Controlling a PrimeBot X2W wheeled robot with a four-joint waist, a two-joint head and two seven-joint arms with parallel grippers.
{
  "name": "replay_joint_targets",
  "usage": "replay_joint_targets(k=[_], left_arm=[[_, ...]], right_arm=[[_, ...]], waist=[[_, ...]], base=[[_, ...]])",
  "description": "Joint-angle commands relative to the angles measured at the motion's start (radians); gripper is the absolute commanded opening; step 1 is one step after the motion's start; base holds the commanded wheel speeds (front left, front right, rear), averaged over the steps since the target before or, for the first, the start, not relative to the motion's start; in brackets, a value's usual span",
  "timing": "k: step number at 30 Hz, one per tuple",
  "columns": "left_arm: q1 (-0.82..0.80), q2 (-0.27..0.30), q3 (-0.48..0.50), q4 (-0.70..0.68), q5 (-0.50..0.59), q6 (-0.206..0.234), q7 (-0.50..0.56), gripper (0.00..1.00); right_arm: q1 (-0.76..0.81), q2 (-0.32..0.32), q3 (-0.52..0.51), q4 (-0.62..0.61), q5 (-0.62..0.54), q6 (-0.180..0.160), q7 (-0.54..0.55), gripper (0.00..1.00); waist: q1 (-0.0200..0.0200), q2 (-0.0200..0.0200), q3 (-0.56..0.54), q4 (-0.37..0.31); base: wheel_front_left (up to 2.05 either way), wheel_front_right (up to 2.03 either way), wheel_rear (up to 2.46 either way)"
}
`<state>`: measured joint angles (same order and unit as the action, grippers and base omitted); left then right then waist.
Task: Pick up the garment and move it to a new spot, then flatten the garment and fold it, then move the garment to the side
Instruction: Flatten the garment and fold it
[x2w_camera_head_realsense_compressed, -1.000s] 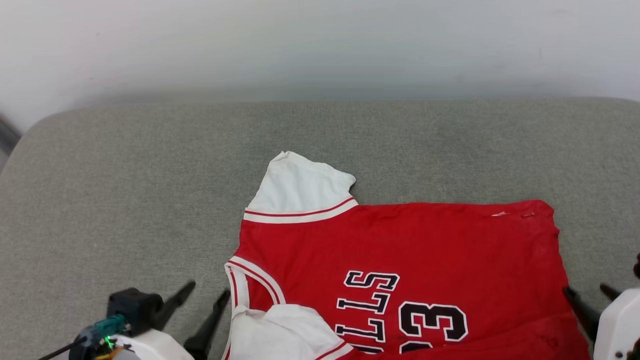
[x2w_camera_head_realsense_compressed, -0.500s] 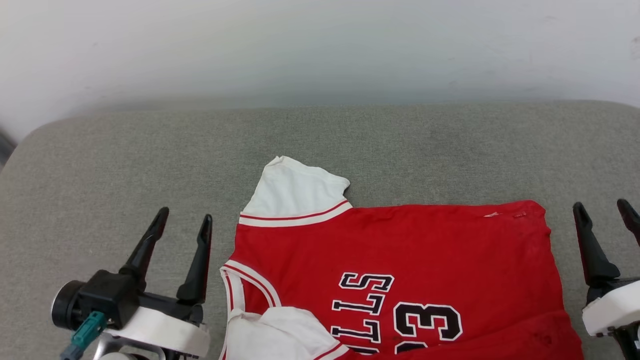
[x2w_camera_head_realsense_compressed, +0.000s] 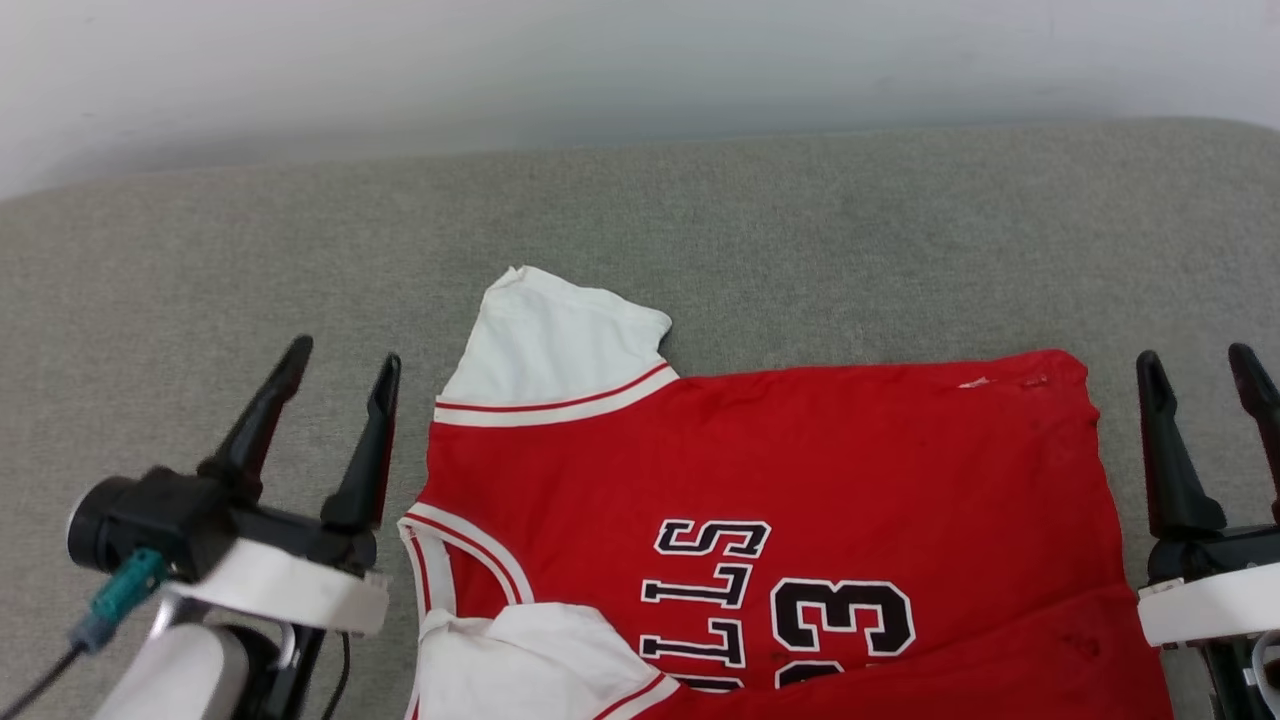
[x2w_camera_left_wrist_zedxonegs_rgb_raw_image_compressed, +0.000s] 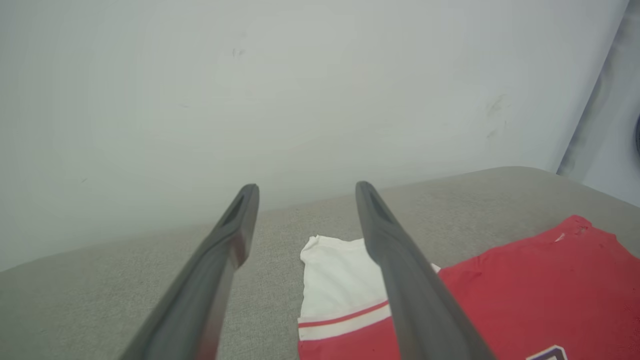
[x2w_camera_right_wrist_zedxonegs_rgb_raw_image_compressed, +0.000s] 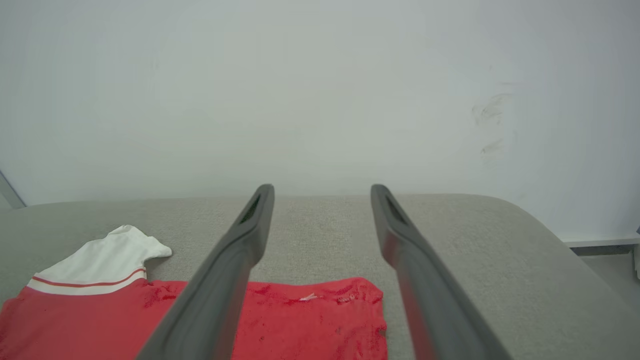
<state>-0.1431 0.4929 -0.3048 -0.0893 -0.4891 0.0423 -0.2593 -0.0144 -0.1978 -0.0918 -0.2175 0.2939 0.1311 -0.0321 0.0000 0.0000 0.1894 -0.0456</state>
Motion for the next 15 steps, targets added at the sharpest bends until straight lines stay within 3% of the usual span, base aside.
replay_joint_targets(k=[1, 9, 15], left_arm=[[-0.040, 0.002, 0.005, 0.007, -0.014, -0.014, 0.013, 1.00], [-0.325, 0.115, -0.033, 0.073, -0.104, -0.139, 0.314, 1.00], [-0.536, 0.217, -0.080, 0.173, -0.241, -0.166, 0.664, 1.00]], right_arm=[[-0.012, 0.006, -0.008, -0.005, -0.003, -0.001, -0.006, 1.00], [-0.045, 0.036, 0.005, 0.009, 0.005, -0.001, -0.034, 1.00], [-0.078, 0.043, 0.038, 0.026, 0.006, -0.001, -0.054, 1.00]], waist=[[0.0000, 0.0000, 0.043, -0.026], [0.0000, 0.0000, 0.158, -0.111], [0.0000, 0.0000, 0.239, -0.178]], base=[[0.00, 0.00, 0.00], [0.00, 0.00, 0.00], [0.00, 0.00, 0.00]])
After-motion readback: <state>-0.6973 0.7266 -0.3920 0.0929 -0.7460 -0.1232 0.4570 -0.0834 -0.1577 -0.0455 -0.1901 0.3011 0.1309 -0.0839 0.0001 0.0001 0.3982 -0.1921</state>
